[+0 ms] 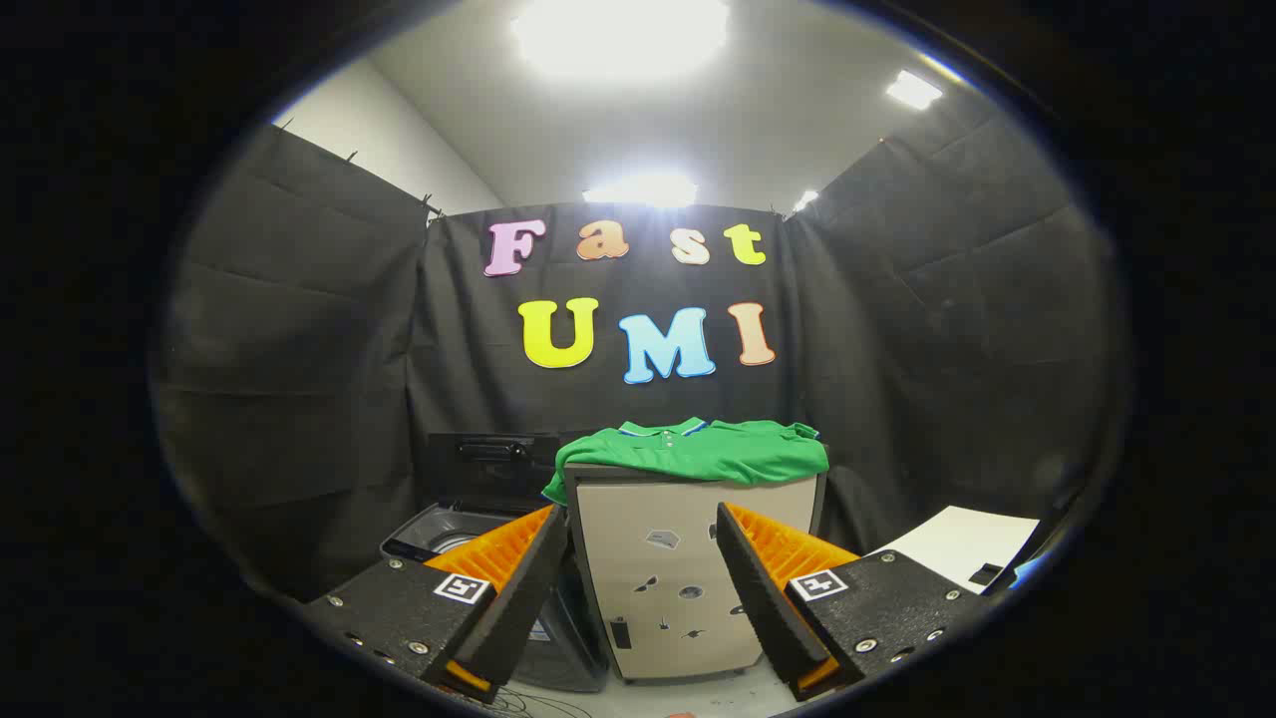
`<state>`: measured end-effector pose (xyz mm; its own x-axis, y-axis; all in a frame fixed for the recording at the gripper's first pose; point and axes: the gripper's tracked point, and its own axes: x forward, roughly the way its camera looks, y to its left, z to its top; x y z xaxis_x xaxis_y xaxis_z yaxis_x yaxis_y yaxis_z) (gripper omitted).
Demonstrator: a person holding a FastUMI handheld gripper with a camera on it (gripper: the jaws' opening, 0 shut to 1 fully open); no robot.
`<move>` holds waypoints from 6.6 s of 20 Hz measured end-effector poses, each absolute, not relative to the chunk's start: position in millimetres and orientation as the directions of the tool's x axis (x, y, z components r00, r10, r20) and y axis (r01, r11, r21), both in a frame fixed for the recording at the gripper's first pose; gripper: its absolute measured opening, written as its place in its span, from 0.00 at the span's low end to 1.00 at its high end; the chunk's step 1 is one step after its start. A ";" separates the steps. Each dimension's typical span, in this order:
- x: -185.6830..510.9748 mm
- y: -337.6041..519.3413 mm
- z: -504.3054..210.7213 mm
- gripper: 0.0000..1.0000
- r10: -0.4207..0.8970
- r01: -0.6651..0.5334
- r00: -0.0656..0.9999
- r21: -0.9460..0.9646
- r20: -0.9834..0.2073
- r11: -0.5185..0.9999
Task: Put the clothes into the washing machine and then close the washing machine lid.
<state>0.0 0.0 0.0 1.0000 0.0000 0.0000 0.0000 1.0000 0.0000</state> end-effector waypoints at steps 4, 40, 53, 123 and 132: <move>-1.8 -0.3 0.0 0.93 -0.007 0.007 1.000 0.000 -0.005 1.000; 31.2 -6.7 47.3 0.93 -0.023 0.023 1.000 -0.021 0.018 1.000; 122.5 -24.6 62.4 0.93 -0.010 0.010 1.000 -0.030 -0.012 1.000; 423.0 -47.7 -38.0 0.00 0.113 -0.064 0.881 0.121 -0.460 0.991; 428.0 -18.8 22.8 0.00 0.138 -0.103 0.941 0.125 -0.311 0.987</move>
